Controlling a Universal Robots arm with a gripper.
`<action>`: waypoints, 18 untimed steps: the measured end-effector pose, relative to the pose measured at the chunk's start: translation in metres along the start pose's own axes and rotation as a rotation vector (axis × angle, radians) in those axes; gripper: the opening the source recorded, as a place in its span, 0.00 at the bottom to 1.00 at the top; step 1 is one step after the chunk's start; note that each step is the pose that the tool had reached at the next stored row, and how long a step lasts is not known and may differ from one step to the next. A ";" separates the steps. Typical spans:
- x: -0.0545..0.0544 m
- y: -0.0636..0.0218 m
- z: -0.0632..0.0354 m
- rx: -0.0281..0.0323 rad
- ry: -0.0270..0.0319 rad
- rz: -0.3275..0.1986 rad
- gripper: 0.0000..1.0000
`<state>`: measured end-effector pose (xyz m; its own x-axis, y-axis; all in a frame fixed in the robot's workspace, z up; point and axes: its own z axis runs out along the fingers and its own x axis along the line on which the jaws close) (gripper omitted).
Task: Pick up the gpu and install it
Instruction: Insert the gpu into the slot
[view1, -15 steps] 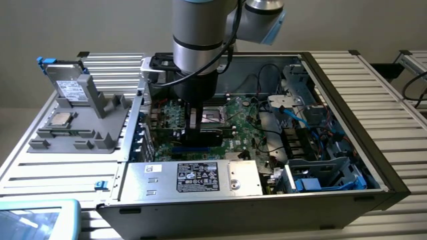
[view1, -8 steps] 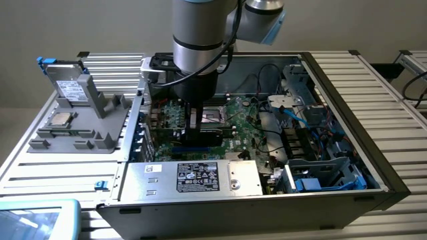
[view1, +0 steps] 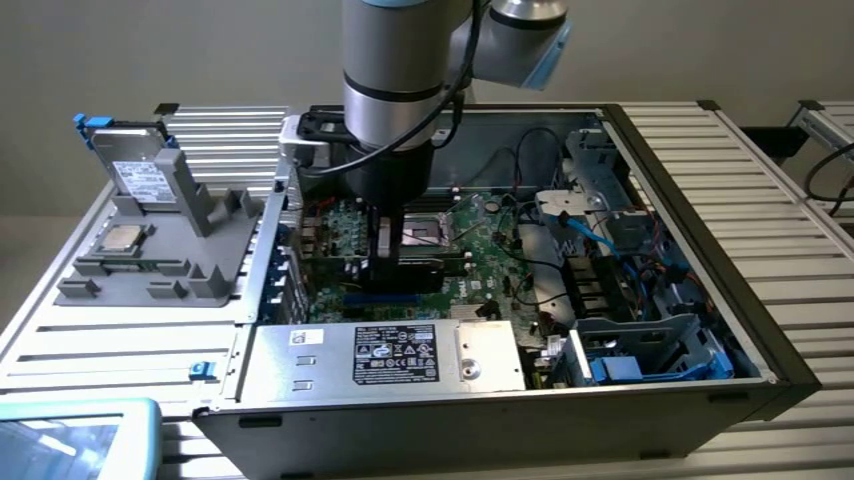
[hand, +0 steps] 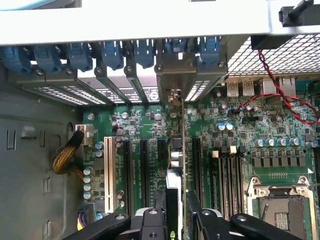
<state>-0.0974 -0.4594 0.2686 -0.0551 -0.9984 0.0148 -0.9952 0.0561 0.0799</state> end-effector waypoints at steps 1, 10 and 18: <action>0.000 0.0004 0.0001 0.0000 0.0001 0.000 0.28; 0.000 0.0002 0.0021 -0.0003 -0.0026 0.000 0.28; 0.000 0.0002 0.0022 -0.0003 -0.0033 0.005 0.28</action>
<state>-0.0978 -0.4593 0.2664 -0.0602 -0.9981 0.0118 -0.9949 0.0610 0.0801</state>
